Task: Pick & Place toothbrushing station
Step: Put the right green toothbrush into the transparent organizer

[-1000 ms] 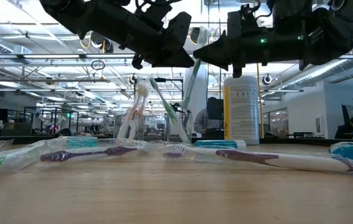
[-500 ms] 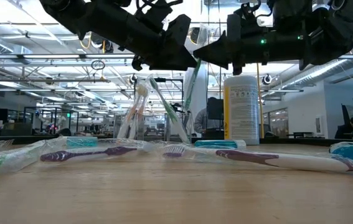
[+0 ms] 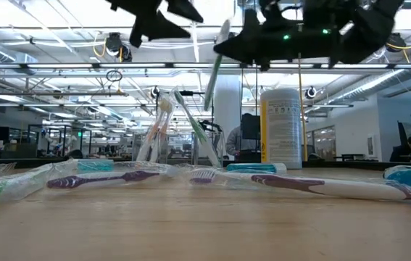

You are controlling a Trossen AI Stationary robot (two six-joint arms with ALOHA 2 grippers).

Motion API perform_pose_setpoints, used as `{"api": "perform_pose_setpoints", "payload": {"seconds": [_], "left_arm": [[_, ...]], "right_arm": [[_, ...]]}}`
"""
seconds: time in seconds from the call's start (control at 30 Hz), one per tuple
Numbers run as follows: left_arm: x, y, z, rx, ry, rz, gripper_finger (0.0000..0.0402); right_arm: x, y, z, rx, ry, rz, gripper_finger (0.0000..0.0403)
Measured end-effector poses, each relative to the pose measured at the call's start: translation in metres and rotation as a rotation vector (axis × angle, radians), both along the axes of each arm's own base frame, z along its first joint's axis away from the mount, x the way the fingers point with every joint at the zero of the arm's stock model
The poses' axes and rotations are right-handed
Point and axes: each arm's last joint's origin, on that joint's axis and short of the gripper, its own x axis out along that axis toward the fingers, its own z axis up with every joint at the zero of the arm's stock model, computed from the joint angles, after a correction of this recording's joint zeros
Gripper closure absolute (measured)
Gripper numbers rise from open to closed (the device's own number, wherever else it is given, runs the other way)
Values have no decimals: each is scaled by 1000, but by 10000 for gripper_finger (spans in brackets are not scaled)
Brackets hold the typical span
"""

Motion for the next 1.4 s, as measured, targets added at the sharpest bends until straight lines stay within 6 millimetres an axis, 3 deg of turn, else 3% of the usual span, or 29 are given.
{"api": "perform_pose_setpoints", "payload": {"seconds": [0.13,0.3,0.5,0.63,0.8,0.93,1.4], "left_arm": [[-4,3,16,-22,-122,-3,183],[-4,-2,28,-49,-234,-160,183],[-8,-8,56,-201,-573,-388,183],[-14,-8,70,-217,-735,-420,183],[-14,-7,69,-192,-730,-373,183],[-15,-9,69,-250,-749,-390,183],[-15,-13,70,-173,-720,-463,183]], "right_arm": [[12,-13,-6,12,129,-37,389],[19,-22,-10,39,83,-58,389],[25,-30,-34,82,139,-78,383],[26,-30,-36,60,146,-79,386],[25,-30,-30,33,105,-80,385],[25,-30,-30,38,100,-80,385],[25,-30,-26,33,62,-81,385]]}}
